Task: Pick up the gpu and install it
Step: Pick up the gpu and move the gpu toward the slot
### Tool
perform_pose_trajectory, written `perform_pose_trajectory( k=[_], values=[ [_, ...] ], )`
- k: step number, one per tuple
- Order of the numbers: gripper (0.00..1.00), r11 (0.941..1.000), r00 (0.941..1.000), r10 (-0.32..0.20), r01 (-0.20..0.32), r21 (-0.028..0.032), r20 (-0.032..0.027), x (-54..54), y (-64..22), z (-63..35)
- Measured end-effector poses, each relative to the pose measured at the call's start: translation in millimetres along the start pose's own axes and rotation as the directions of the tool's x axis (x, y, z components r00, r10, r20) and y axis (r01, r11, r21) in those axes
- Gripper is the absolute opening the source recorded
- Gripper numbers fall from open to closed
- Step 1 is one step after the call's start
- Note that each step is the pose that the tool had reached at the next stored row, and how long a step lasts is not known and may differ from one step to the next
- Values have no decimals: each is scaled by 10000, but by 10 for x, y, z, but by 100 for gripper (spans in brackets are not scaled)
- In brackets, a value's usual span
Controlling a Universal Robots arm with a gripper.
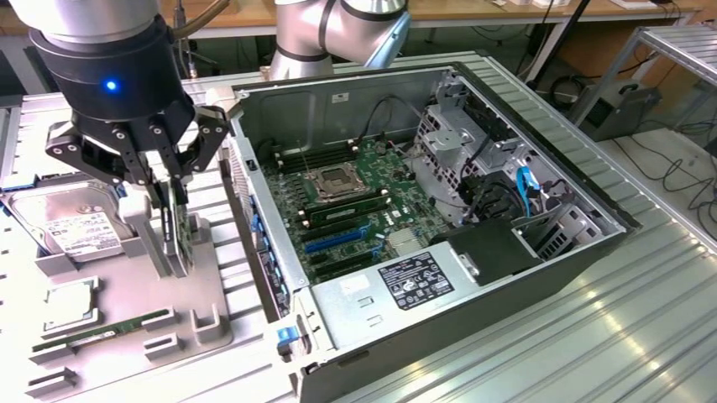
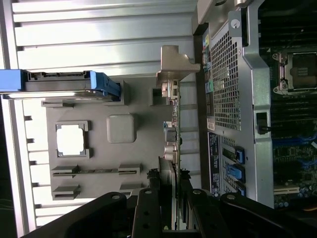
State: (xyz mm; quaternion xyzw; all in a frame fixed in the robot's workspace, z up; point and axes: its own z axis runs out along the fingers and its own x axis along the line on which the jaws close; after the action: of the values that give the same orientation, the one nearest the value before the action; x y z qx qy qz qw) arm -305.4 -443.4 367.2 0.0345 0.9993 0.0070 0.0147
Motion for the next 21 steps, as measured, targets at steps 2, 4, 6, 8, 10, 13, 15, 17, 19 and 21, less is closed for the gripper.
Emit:
perform_pose_trajectory(
  k=[2, 4, 6, 8, 10, 13, 15, 17, 19, 21],
  values=[
    [26, 10000, 10000, 0, 0, 1, -1, 0, 0, -4],
    [26, 10000, 10000, -1, 1, 1, 0, 0, 0, -11],
    [26, 10000, 10000, 0, 0, 0, 0, 0, 0, -13],
    [26, 10000, 10000, 0, 0, 0, 0, 0, 0, -17],
    [26, 10000, 10000, 0, 0, 1, -1, -1, 0, -22],
    [26, 10000, 10000, 0, 0, 1, -1, -1, 0, -30],
    [26, 10000, 10000, 0, 0, 0, 1, -1, 1, -37],
    [26, 10000, 10000, 0, 0, 0, 0, -1, 1, -43],
    [26, 10000, 10000, 0, 0, 0, 0, -1, 1, -46],
    [26, 10000, 10000, 0, 0, 0, 0, -2, 1, -50]
  ],
)
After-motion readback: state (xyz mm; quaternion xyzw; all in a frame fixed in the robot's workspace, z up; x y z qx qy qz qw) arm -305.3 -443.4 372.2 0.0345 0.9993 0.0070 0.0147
